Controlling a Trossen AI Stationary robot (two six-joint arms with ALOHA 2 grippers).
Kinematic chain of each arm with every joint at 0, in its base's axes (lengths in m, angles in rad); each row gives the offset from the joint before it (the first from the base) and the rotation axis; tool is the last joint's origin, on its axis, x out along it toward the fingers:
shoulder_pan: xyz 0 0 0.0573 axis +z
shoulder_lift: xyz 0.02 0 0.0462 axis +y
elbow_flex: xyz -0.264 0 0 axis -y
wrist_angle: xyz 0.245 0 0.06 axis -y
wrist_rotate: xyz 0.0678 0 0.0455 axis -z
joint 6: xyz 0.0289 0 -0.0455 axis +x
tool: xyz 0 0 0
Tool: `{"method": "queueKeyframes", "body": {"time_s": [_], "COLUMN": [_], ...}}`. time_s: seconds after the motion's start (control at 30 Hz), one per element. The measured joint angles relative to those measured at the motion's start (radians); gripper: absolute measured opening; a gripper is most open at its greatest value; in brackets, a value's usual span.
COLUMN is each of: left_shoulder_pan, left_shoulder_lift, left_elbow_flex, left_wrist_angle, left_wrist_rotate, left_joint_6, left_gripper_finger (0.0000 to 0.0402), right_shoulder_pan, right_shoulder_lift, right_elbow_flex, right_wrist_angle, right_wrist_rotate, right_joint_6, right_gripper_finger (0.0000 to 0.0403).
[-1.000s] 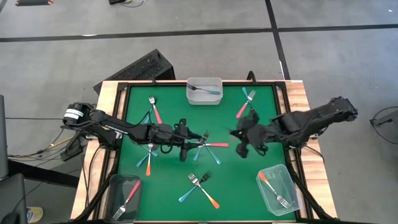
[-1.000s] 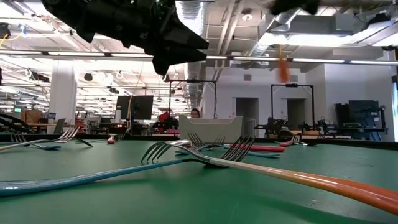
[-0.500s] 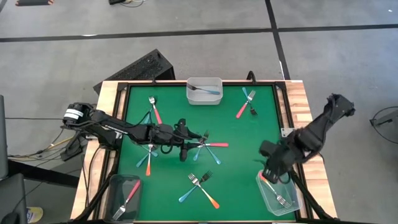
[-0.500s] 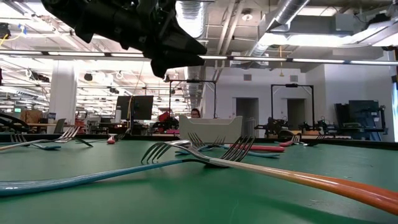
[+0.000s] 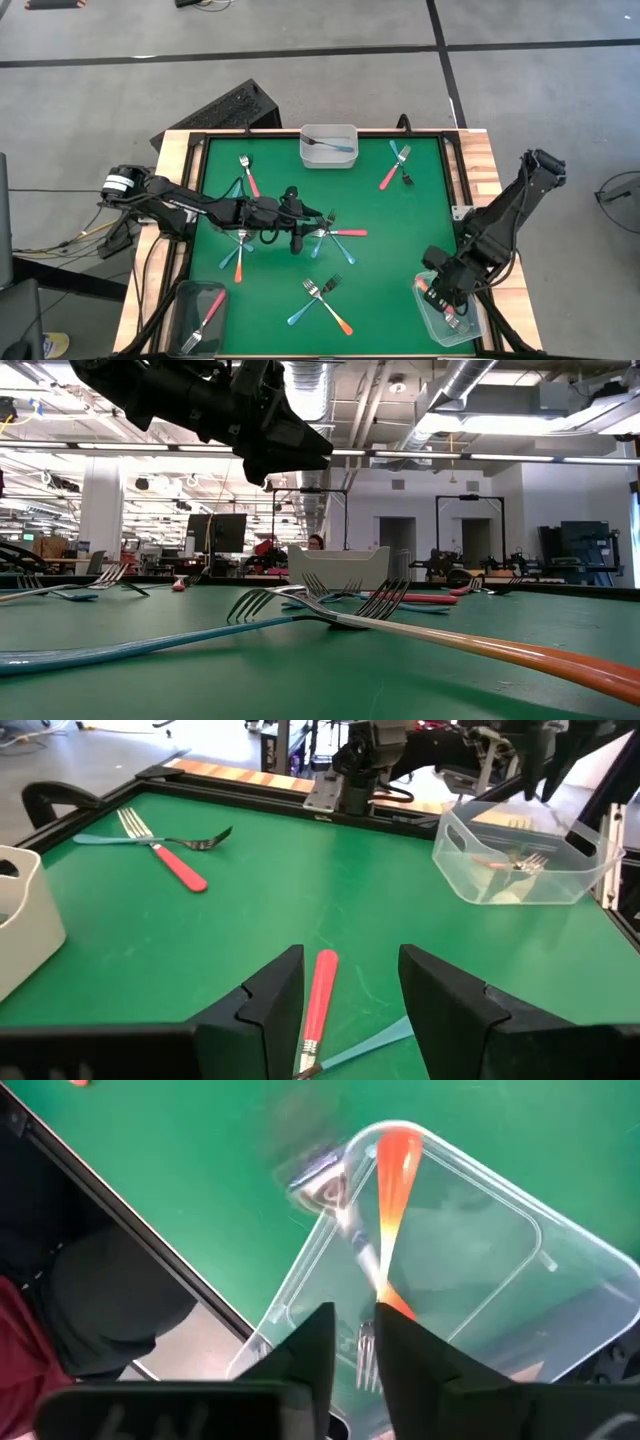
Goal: Sort silverware by color (type)
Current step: Put the blue fork into the white bin
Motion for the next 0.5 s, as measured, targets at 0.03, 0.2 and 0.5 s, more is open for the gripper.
{"method": "queueKeyframes", "body": {"time_s": [0.03, 0.2, 0.5], "left_shoulder_pan": [-0.001, -0.001, -0.001], "left_shoulder_lift": [0.0, 0.0, 0.0], "left_elbow_flex": [0.0, 0.0, 0.0], "left_wrist_angle": [0.0, -0.001, -0.019], "left_wrist_rotate": [0.0, 0.001, 0.001], "left_joint_6": [0.0, -0.001, -0.031], "left_gripper_finger": [0.0151, 0.0151, 0.0151], "right_shoulder_pan": [-0.003, -0.039, -0.217], "right_shoulder_lift": [-0.002, -0.018, -0.007], "right_elbow_flex": [0.0, 0.0, 0.0], "right_wrist_angle": [0.0, -0.007, 0.068], "right_wrist_rotate": [0.0, 0.07, 0.578], "right_joint_6": [0.0, -0.01, -0.417], "right_gripper_finger": [0.0111, 0.0151, 0.0163]}}
